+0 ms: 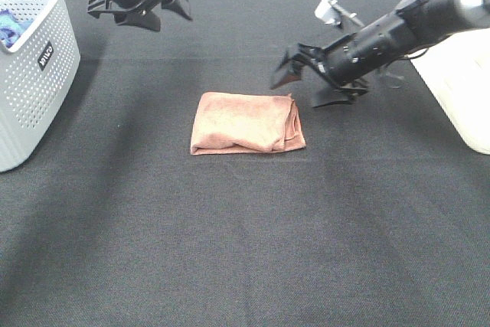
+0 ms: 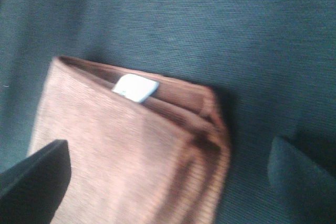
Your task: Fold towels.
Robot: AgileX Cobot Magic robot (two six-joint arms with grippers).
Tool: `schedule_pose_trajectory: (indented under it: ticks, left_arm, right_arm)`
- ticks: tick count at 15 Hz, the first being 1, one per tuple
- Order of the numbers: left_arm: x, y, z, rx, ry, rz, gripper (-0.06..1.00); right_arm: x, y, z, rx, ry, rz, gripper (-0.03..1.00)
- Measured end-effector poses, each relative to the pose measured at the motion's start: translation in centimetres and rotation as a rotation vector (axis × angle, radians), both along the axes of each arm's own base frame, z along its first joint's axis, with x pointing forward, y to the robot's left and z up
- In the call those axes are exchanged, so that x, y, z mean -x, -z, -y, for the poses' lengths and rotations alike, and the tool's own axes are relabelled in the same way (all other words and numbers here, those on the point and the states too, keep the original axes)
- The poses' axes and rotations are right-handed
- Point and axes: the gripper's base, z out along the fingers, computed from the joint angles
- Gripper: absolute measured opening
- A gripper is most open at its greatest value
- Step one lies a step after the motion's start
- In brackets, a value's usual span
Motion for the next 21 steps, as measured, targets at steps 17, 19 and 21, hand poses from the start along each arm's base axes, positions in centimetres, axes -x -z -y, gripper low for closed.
schedule_pose_trajectory:
  ticks: [17,19,21]
  left_arm:
    - [15.9,-19.1,-6.4,-0.399,0.075,0.097,0.61]
    - [20.0,-18.8,-7.7,-0.421,0.057,0.072,0.61]
    - [26.2,-16.6,-9.3,-0.421,0.038,0.020,0.61]
  right_arm:
    - [17.6,-22.8,4.3,0.299,-0.081,0.051,0.96]
    - [21.8,-23.2,5.0,0.308,-0.076,0.068,0.96]
    - [26.7,-22.4,5.8,0.325,-0.075,0.079,0.96]
